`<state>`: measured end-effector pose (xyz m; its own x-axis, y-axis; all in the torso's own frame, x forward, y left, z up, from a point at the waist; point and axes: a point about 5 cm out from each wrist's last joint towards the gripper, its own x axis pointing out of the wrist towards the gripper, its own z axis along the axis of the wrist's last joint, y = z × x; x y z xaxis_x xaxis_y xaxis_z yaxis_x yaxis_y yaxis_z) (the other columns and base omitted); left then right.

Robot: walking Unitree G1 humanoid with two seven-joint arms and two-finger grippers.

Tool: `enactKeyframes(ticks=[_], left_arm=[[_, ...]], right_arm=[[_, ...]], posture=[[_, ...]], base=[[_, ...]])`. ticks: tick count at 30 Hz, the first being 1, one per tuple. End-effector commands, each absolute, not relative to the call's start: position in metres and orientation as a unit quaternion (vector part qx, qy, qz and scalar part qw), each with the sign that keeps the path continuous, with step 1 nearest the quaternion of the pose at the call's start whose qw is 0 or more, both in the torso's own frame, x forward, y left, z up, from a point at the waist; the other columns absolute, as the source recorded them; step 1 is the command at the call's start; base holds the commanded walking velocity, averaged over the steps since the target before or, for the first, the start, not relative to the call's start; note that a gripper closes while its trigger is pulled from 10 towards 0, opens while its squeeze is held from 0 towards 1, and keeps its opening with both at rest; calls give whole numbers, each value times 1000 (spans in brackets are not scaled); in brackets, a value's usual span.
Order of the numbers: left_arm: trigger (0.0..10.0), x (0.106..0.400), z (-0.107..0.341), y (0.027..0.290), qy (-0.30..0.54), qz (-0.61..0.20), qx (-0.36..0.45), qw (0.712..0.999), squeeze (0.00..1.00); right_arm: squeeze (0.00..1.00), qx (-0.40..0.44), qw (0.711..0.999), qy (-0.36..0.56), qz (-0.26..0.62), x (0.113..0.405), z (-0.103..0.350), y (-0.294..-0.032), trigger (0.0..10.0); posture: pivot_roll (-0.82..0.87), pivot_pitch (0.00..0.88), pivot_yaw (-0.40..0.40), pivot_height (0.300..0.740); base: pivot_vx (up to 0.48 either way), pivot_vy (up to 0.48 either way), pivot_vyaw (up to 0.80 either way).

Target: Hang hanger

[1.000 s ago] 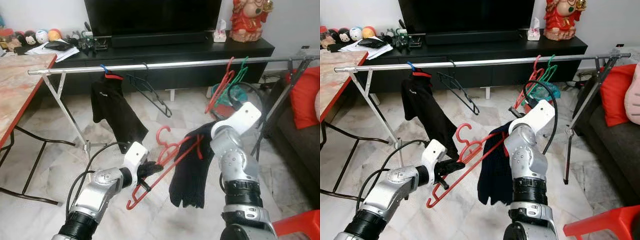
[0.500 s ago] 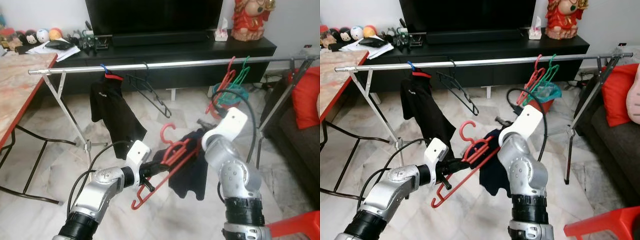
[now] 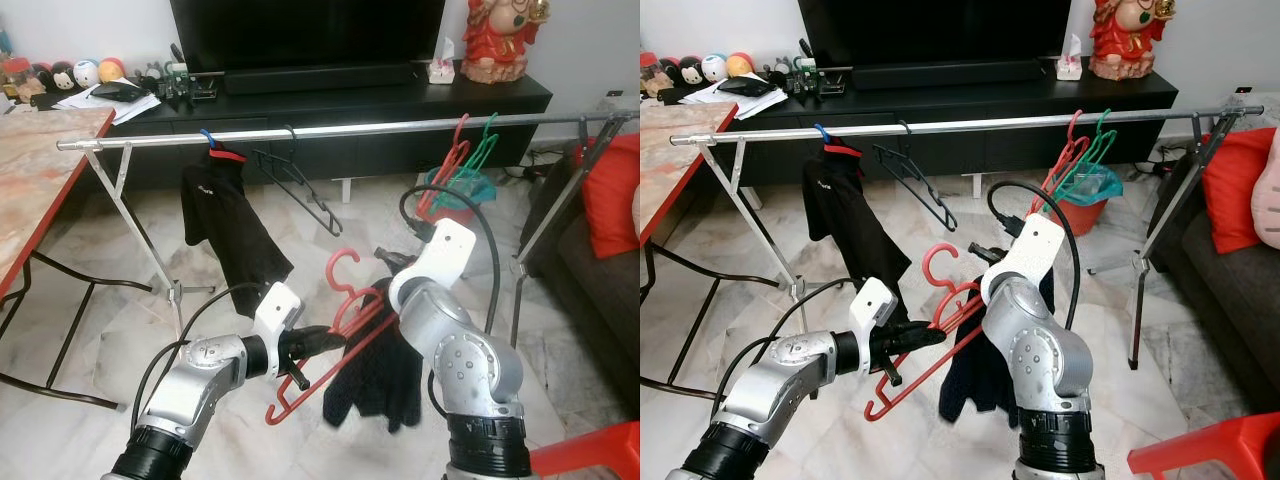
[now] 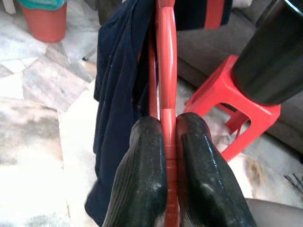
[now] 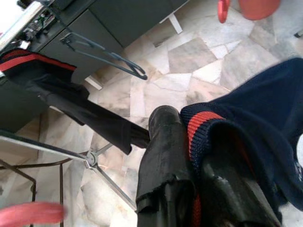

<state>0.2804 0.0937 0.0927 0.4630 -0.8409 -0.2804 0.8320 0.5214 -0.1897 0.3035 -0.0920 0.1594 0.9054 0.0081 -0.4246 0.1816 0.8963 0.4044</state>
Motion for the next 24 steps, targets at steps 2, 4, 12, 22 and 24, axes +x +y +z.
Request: enactKeyframes(ticks=[2,4,12,22,24], left_arm=[[10000,284,95,95,167,-477,-2,863,0],[10000,296,92,104,173,-419,24,891,0],[10000,318,90,124,186,-300,30,935,0],[10000,309,104,106,149,-399,-10,905,0],[10000,304,106,105,146,-423,-11,894,0]], right_arm=[[0,295,928,230,5,291,167,-50,10000],[0,299,927,227,2,289,170,-49,10000],[0,302,926,225,-13,288,170,-52,10000],[0,302,919,253,27,283,164,-39,10000],[0,304,918,254,28,283,163,-39,10000]], posture=[[-61,0,24,740],[-62,0,24,740],[-63,0,23,740],[-64,0,21,740],[-62,0,20,740]], base=[[0,0,0],[0,0,0],[0,0,0],[0,0,0],[0,0,0]])
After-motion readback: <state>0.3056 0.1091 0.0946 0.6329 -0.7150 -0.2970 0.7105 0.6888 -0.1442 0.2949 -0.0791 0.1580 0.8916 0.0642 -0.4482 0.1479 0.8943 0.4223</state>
